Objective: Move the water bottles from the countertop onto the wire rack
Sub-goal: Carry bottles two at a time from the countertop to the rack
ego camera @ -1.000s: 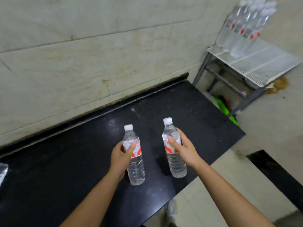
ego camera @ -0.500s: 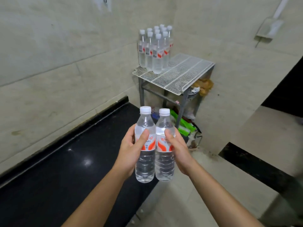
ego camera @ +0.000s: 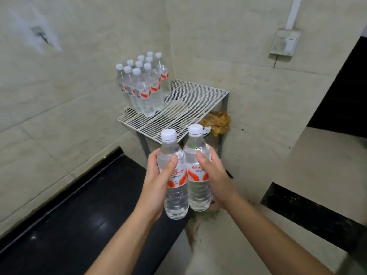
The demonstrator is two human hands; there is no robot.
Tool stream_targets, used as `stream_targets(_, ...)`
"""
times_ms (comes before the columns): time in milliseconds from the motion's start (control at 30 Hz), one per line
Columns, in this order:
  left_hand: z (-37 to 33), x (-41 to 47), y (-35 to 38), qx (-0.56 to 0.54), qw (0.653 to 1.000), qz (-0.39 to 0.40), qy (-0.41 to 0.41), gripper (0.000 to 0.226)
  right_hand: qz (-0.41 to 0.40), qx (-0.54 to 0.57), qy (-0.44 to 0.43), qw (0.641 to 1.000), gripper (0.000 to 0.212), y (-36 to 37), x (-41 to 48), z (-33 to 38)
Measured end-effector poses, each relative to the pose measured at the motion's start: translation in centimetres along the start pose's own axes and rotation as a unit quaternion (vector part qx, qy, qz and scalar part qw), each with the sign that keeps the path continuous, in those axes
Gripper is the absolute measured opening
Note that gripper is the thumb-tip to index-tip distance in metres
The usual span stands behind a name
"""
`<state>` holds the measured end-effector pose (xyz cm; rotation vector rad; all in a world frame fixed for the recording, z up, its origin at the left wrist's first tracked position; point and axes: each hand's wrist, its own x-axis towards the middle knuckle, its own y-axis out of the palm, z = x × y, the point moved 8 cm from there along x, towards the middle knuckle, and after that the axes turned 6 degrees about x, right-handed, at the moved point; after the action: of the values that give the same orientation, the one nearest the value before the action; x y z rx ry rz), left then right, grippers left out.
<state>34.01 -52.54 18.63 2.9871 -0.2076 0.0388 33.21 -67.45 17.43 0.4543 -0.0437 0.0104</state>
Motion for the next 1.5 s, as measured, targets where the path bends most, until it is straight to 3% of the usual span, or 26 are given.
stream_targets(167, -0.8, 8.1, 2.8, 0.001, 0.999, 0.016, 0.028, 0.062, 0.006, -0.013, -0.051, 0.999, 0.039, -2.7, 7.8, 2.5)
stream_targets(433, -3.2, 22.3, 6.0, 0.0, 0.997, 0.037, 0.073, 0.048, -0.039, -0.086, -0.091, 0.991, 0.064, -6.1, 22.1, 7.8)
stream_targets(600, -3.4, 27.6, 5.6, 0.077, 0.992, 0.001, 0.098, 0.073, -0.04, -0.084, -0.118, 0.989, 0.058, -6.4, 28.4, 8.3)
stream_targets(767, -1.9, 32.7, 3.1, 0.099, 0.989, -0.057, 0.092, 0.096, -0.008, -0.092, -0.085, 0.992, 0.045, -5.6, 34.7, 6.0)
stream_targets(933, -0.6, 36.9, 1.2, 0.158, 0.975, -0.126, 0.098, 0.069, 0.038, -0.128, -0.066, 0.989, 0.041, -5.0, 41.3, 4.6)
stream_targets(1100, -0.8, 41.5, 1.7, 0.191, 0.957, -0.199, 0.089, 0.072, 0.105, -0.135, -0.066, 0.983, 0.042, -5.5, 48.2, 4.2)
stream_targets(1300, -1.5, 45.9, 3.6, 0.22, 0.942, -0.235, 0.097, 0.054, 0.199, -0.139, -0.048, 0.969, 0.044, -6.9, 54.5, 4.0)
stream_targets(1400, -2.5, 46.8, 3.5, 0.298, 0.913, -0.257, 0.105, 0.046, 0.245, -0.158, -0.08, 0.953, 0.045, -6.7, 56.8, 5.1)
stream_targets(1500, -4.6, 47.5, 3.6, 0.379, 0.881, -0.261, 0.109, 0.045, 0.259, -0.189, -0.127, 0.939, 0.031, -6.0, 58.5, 7.0)
